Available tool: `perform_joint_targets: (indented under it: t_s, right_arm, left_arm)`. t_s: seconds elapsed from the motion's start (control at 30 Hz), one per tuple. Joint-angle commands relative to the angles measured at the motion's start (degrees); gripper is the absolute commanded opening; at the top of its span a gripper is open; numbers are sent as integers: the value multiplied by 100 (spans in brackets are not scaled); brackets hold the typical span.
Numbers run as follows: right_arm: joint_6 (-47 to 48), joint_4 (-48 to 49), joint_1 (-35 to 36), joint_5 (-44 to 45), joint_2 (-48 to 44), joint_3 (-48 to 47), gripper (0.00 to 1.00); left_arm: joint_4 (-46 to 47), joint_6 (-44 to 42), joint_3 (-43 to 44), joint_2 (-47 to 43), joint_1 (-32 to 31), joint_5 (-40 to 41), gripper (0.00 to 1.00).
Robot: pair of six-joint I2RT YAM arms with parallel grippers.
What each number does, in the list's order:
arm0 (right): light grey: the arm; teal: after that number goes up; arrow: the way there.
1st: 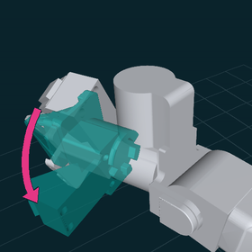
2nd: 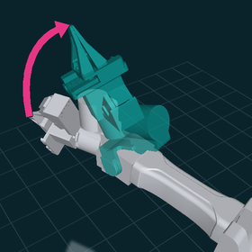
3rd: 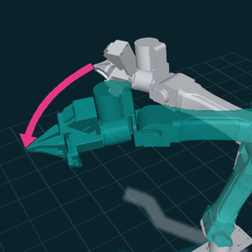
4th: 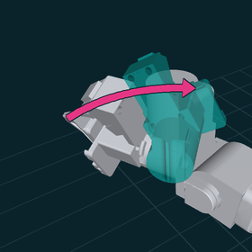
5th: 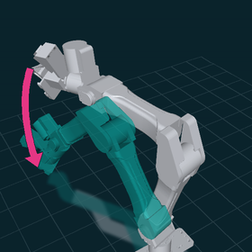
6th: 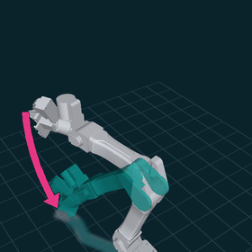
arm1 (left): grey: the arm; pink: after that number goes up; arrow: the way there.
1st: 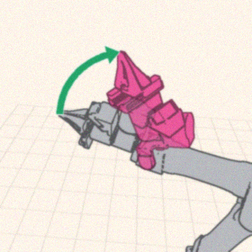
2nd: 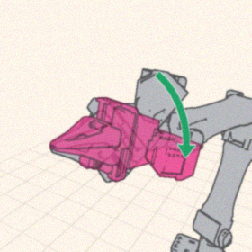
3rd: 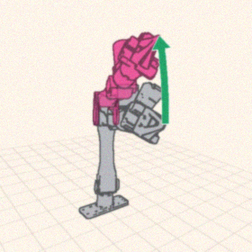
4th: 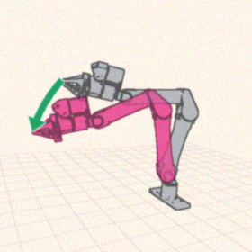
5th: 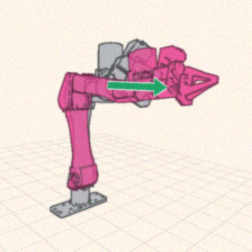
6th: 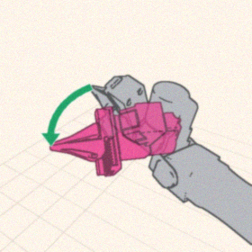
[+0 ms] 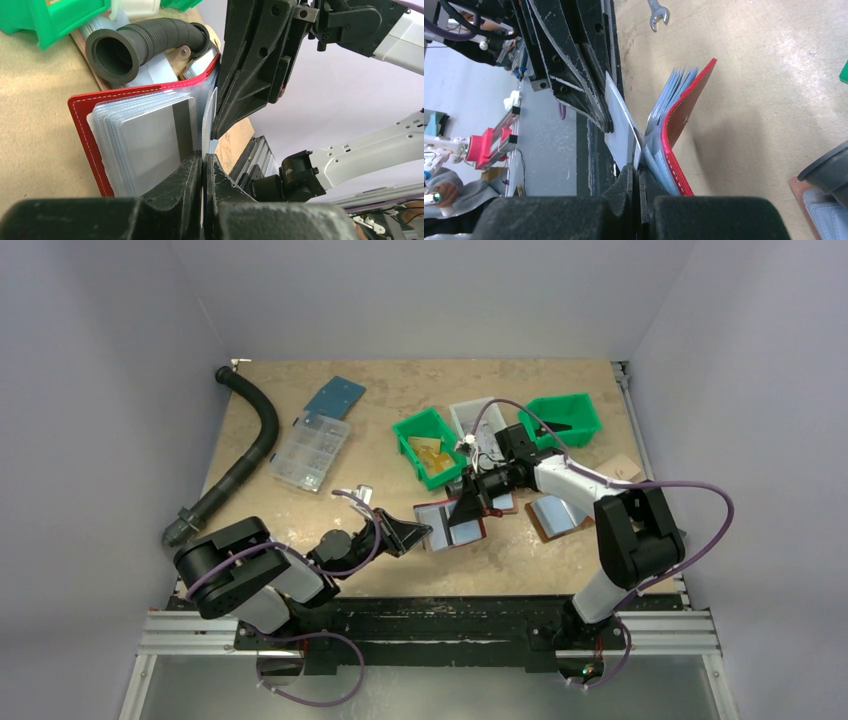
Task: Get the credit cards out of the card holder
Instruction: Remove the credit card from the card holder.
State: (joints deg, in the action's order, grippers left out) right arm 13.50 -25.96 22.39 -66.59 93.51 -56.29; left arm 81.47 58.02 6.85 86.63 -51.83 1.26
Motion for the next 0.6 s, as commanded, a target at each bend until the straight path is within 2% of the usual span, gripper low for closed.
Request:
perform_joint_targets:
  t_s: [0.0, 0.17, 0.3, 0.47, 0.57]
  right_arm:
    - [-27, 155, -73, 401, -51, 66, 0]
    - [-8, 138, -85, 400, -35, 66, 0]
    - [186, -34, -149, 410, -30, 1, 0]
    - [1302, -1039, -230, 207, -123, -366, 0]
    - [2118, -1773, -299, -6, -273, -564, 0]
  left_arm:
    - [1526, 316, -228, -49, 217, 6, 5]
    - [1826, 430, -277, 227, 317, -99, 5]
    - [2039, 488, -356, 494, 388, -310, 0]
    - [1843, 678, -473, 781, 601, -424, 0]
    - [1328, 968, -404, 1002, 747, -577, 0]
